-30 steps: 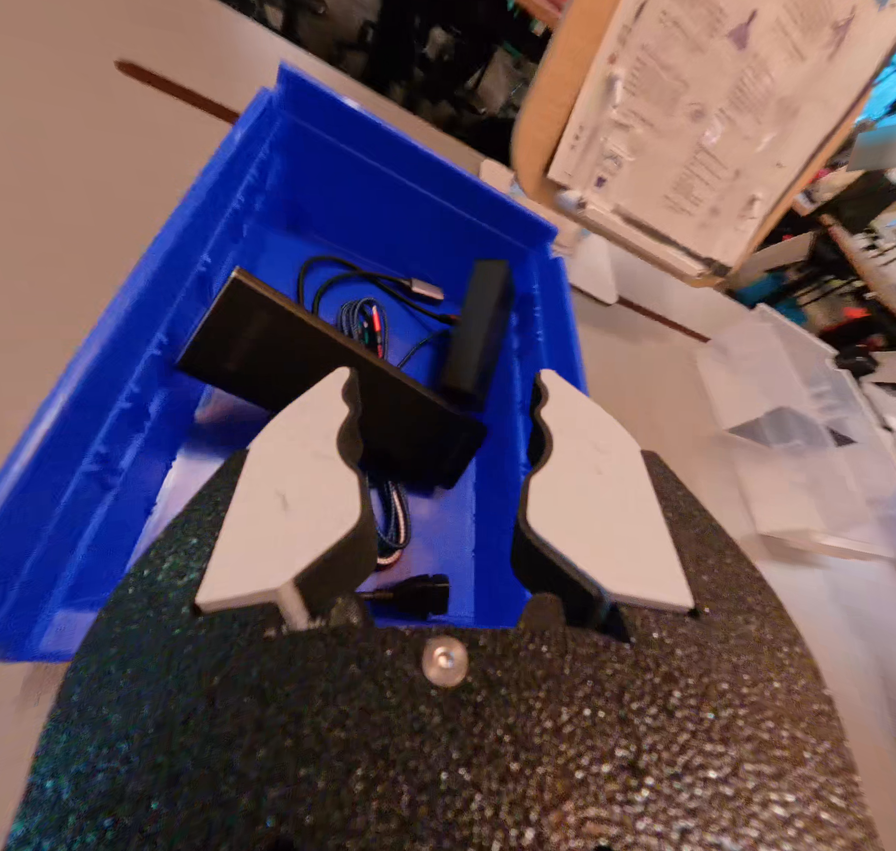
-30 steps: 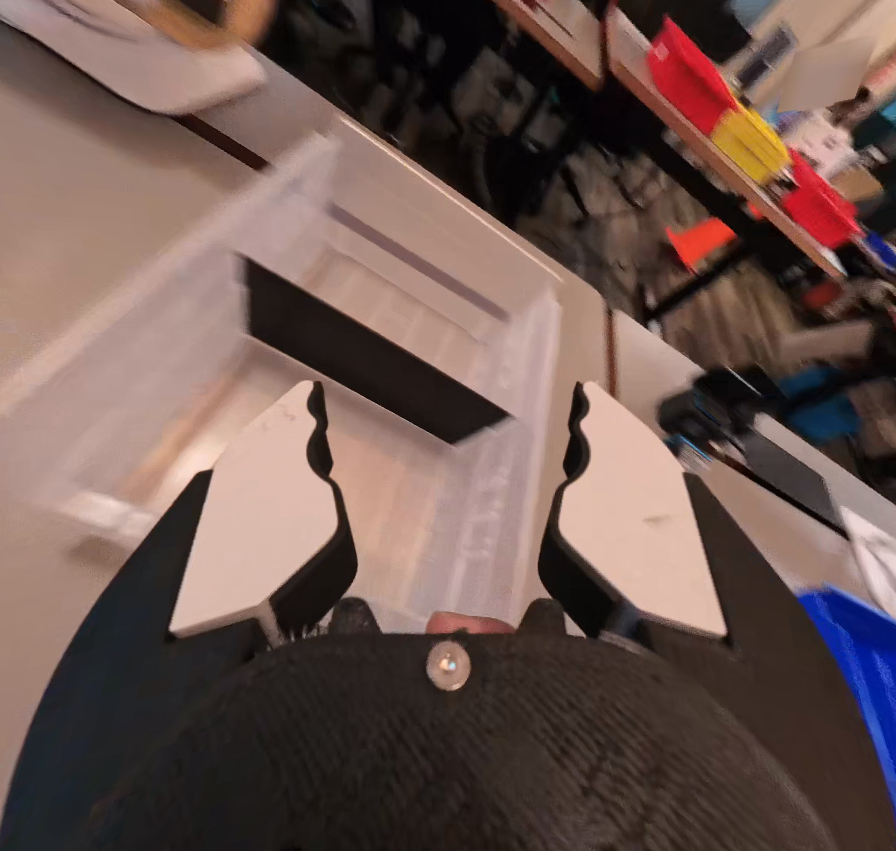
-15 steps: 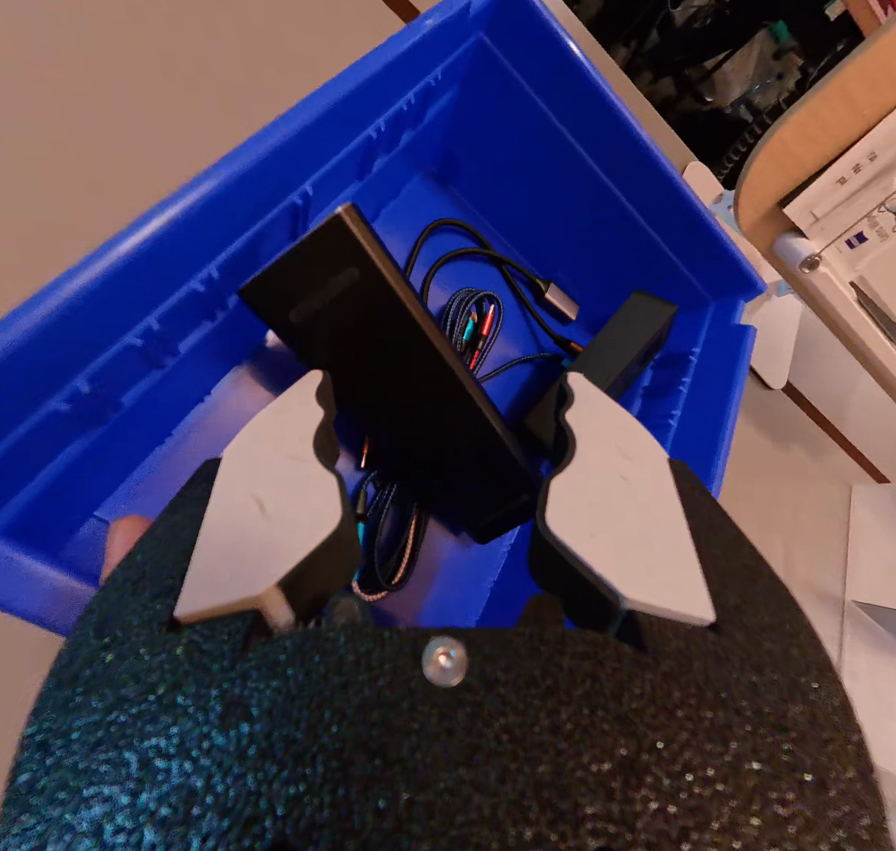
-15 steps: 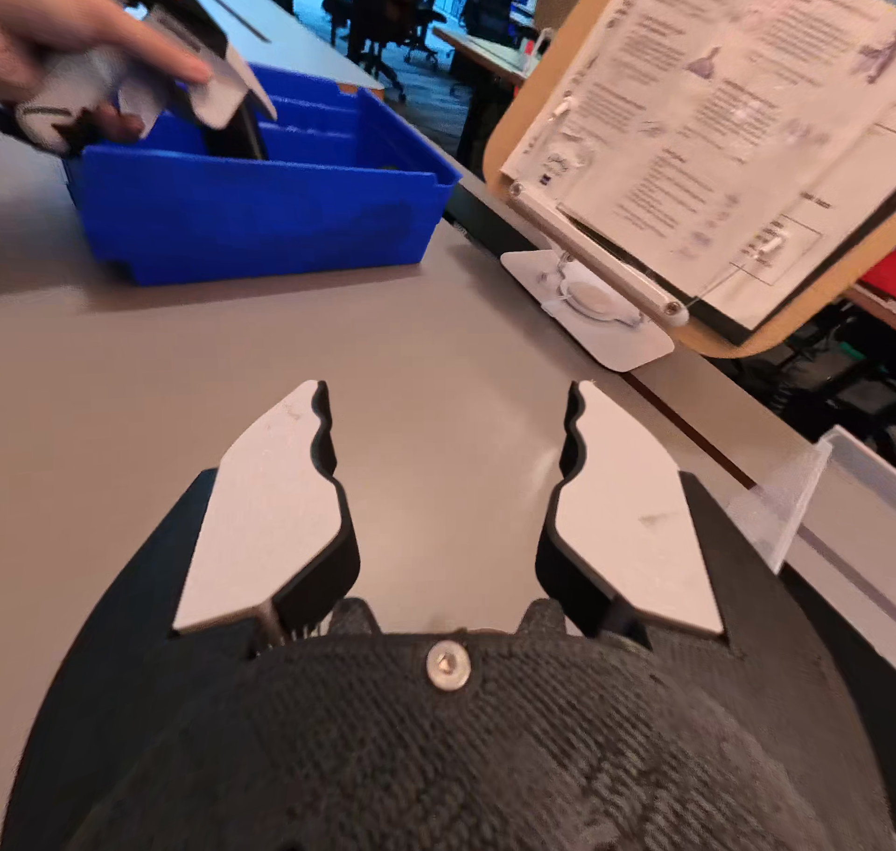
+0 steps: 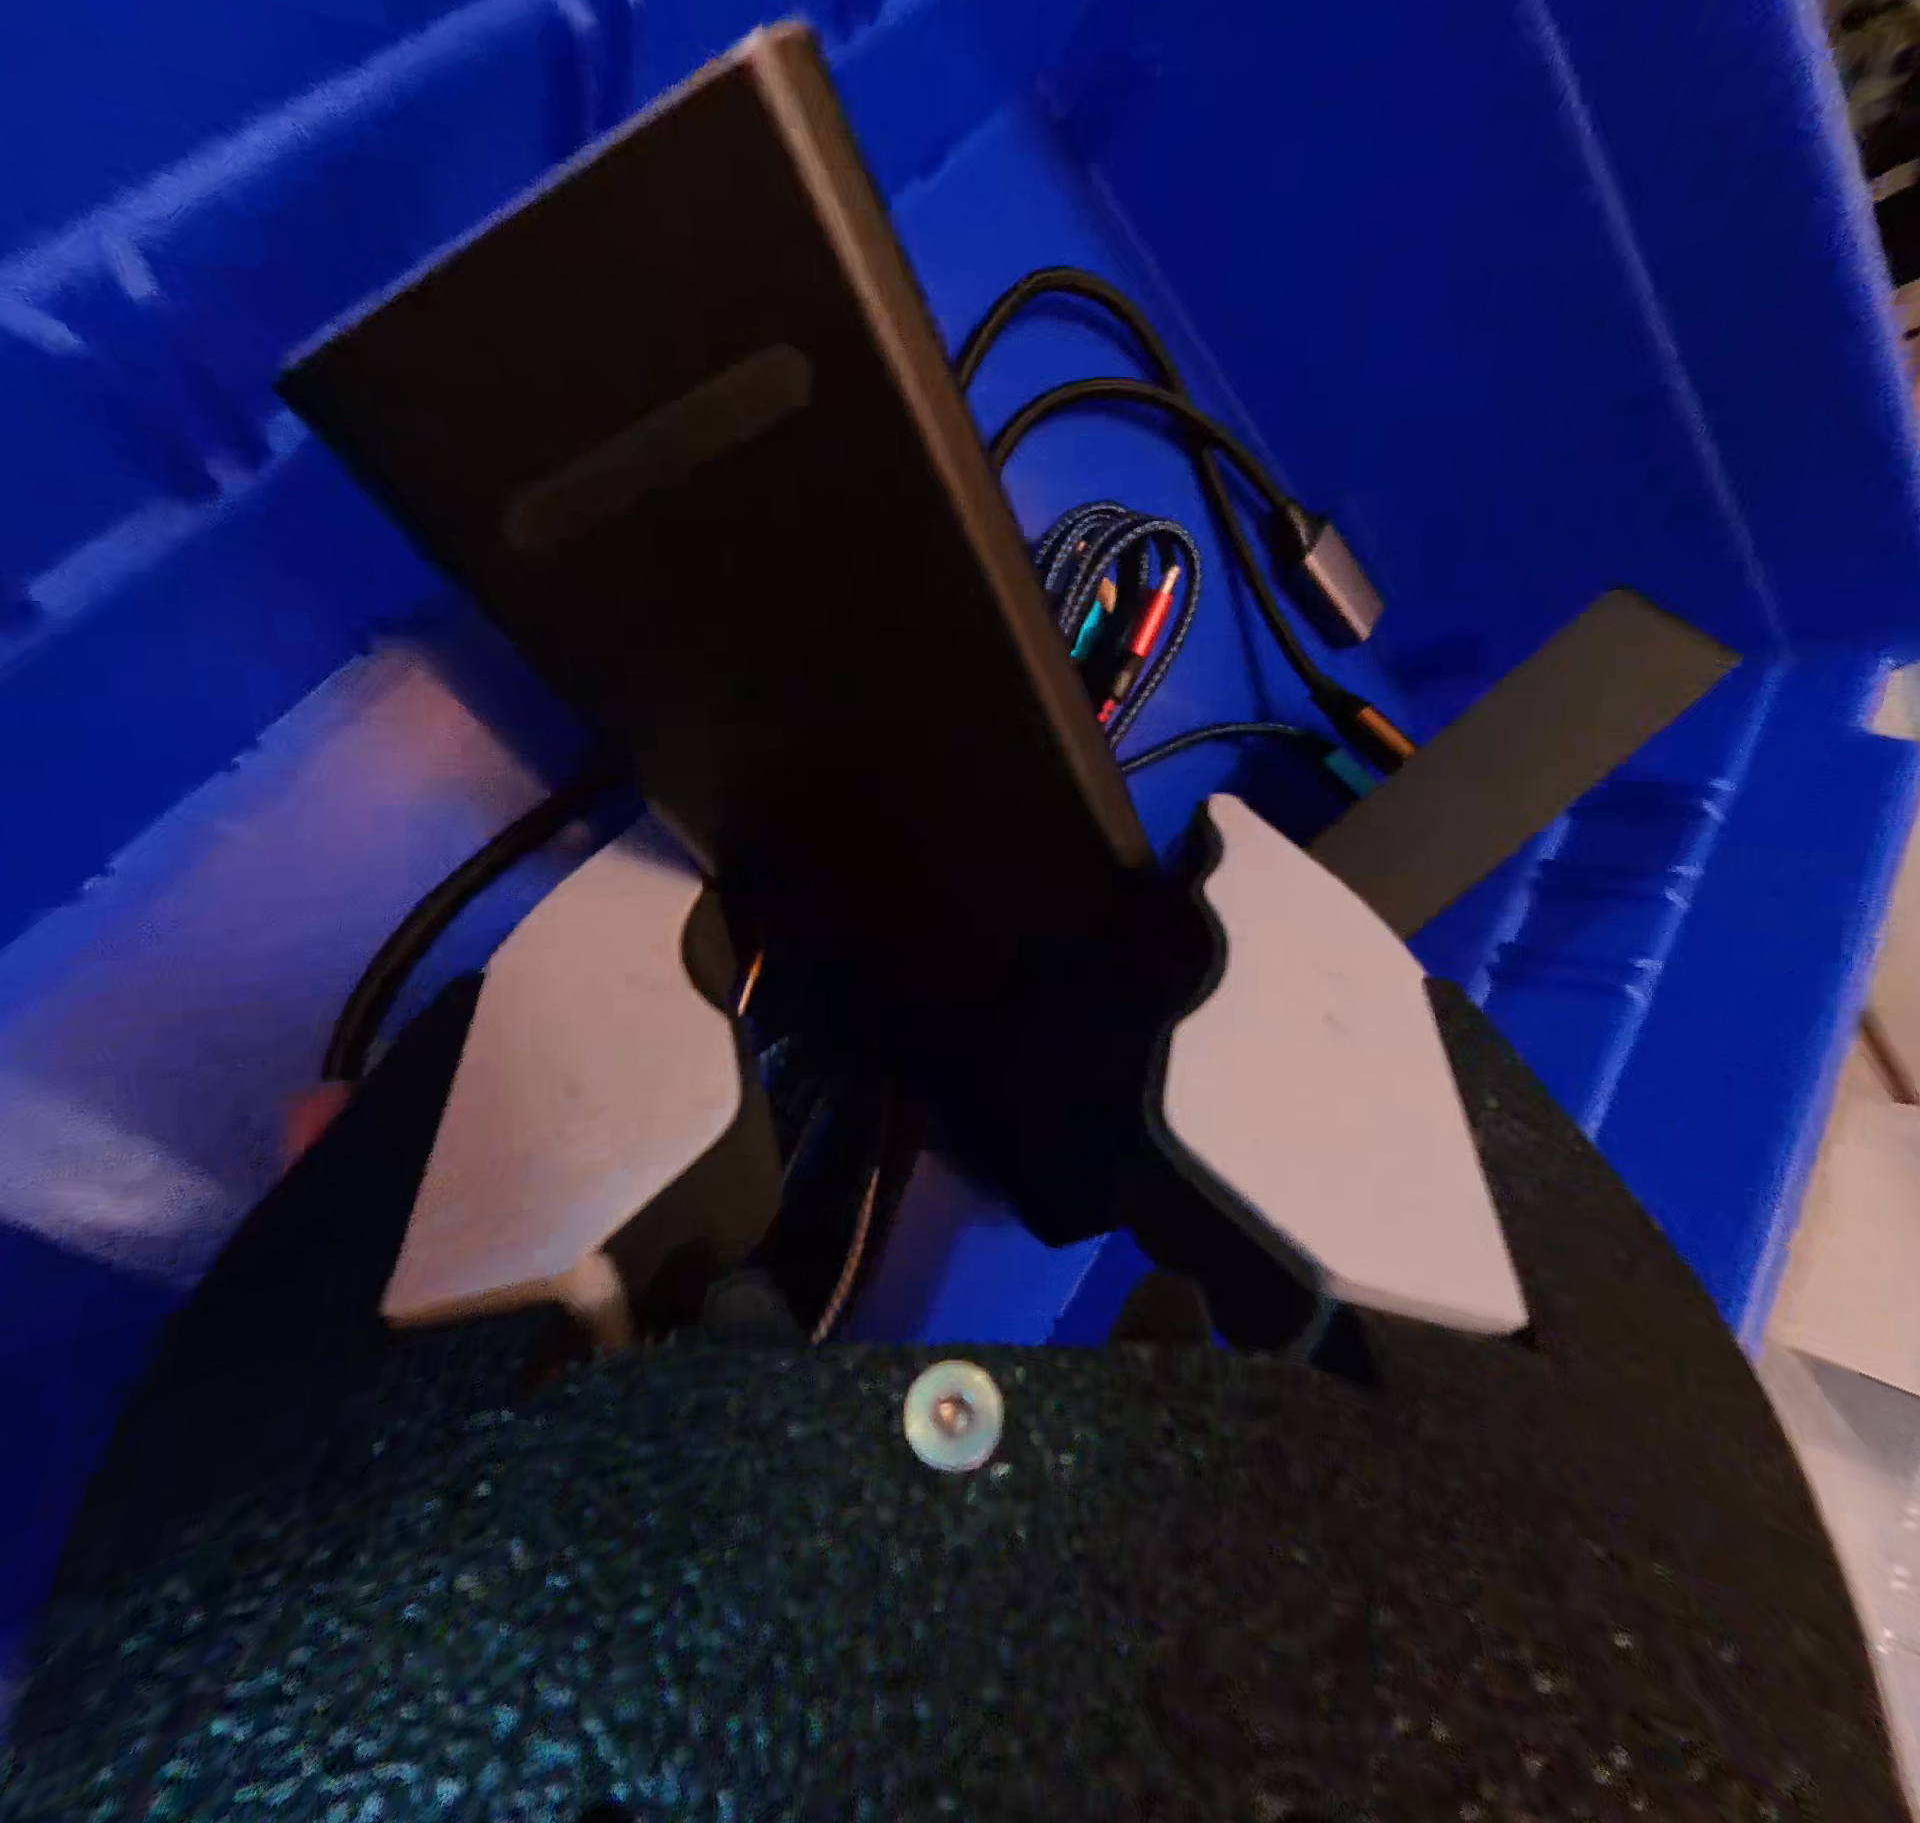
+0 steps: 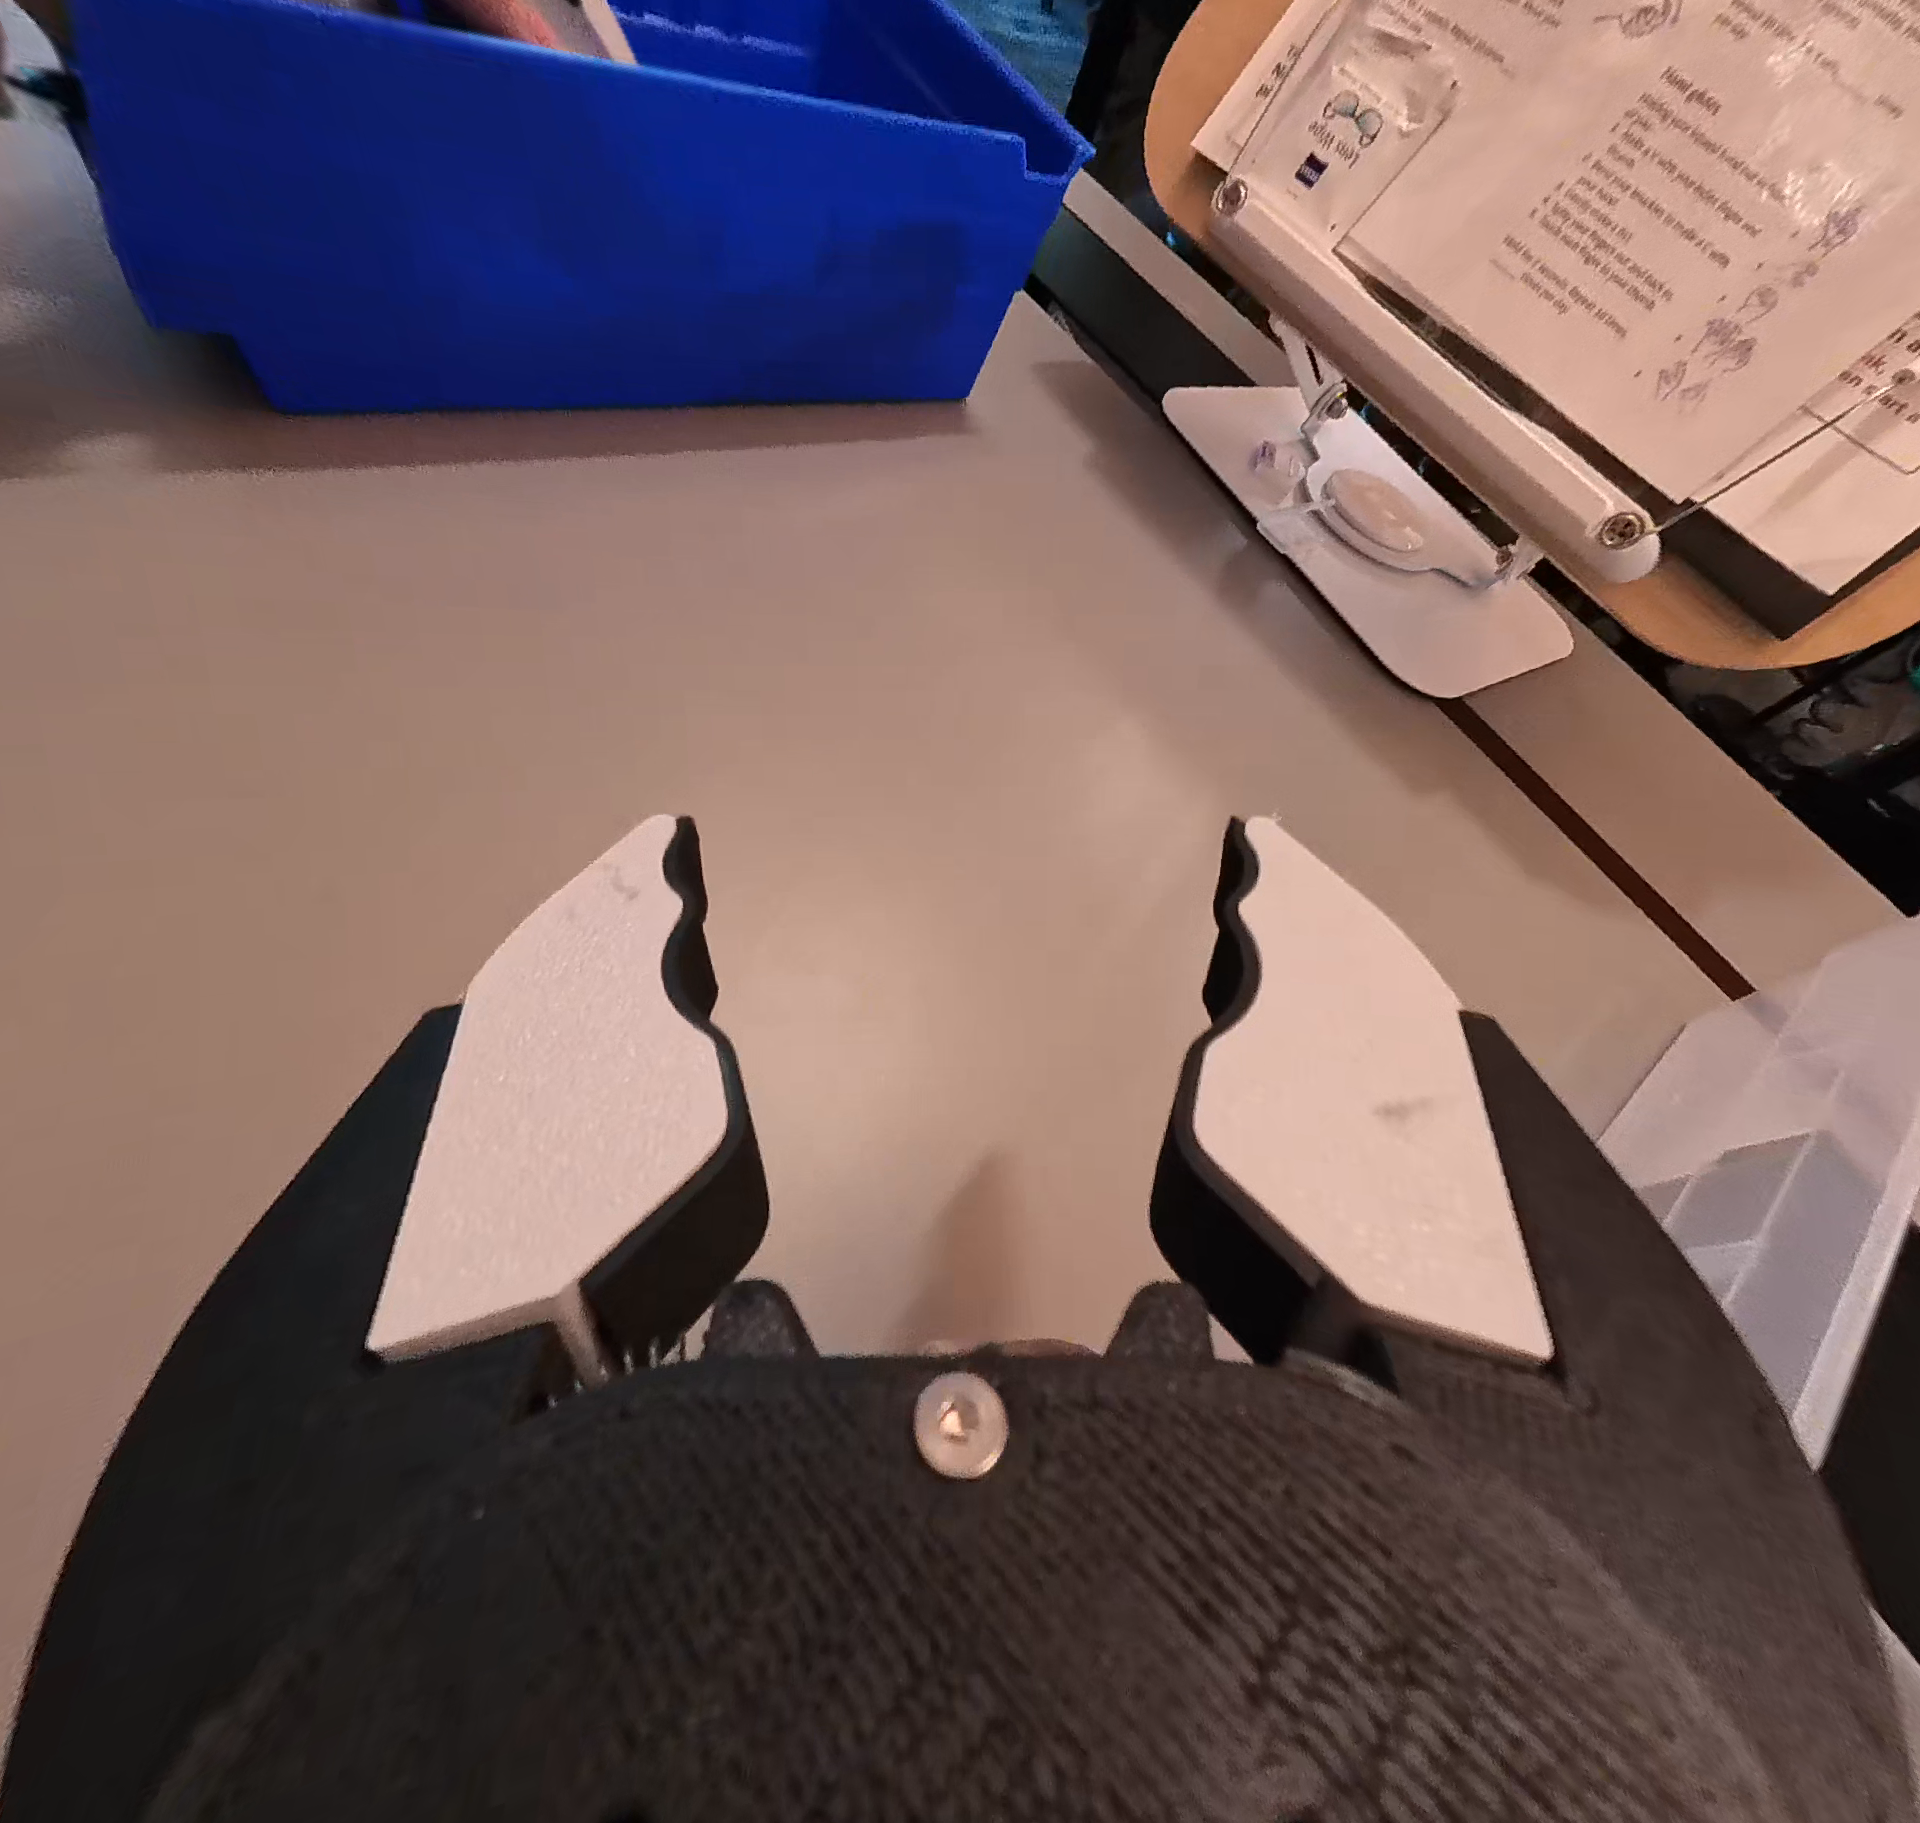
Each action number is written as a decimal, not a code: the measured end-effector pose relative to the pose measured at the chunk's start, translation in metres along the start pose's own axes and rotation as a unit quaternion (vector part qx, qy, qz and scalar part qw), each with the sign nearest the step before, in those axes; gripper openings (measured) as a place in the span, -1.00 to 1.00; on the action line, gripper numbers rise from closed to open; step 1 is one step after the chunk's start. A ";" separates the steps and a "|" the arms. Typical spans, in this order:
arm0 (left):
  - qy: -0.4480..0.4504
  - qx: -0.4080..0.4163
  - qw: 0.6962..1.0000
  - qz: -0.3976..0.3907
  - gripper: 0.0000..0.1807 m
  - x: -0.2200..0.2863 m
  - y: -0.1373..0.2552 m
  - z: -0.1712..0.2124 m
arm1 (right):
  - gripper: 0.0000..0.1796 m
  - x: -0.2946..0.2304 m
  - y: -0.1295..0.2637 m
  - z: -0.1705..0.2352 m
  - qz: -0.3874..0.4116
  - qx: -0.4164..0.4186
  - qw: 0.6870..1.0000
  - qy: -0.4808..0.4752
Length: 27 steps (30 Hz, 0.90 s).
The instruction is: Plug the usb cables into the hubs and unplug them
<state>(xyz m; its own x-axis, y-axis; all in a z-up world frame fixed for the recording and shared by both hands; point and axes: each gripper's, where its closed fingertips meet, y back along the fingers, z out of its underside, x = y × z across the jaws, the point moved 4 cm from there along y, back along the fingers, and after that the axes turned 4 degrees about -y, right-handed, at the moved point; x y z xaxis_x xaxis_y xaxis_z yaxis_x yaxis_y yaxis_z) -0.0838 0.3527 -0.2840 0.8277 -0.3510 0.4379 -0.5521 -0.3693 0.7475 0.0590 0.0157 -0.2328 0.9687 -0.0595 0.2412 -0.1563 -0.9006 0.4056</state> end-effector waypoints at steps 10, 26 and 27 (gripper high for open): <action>0.060 0.042 0.992 0.105 -0.22 0.000 0.003 -0.011 | 0.04 -0.008 -0.008 0.011 -0.005 -0.024 0.999 0.028; -0.350 0.323 0.865 0.155 -0.28 0.067 0.134 -0.035 | 0.03 0.010 -0.013 0.027 0.031 -0.024 0.999 0.030; -0.361 0.345 0.852 0.156 -0.29 0.070 0.147 -0.038 | 0.03 0.011 -0.013 0.028 0.033 -0.023 0.999 0.030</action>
<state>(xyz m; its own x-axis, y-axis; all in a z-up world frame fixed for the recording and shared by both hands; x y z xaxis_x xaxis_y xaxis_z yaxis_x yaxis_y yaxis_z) -0.1035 0.3068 -0.1241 0.4890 -0.8711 -0.0456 -0.8683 -0.4911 0.0697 0.0773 0.0147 -0.2596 0.9431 -0.0911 0.3198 -0.2290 -0.8752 0.4261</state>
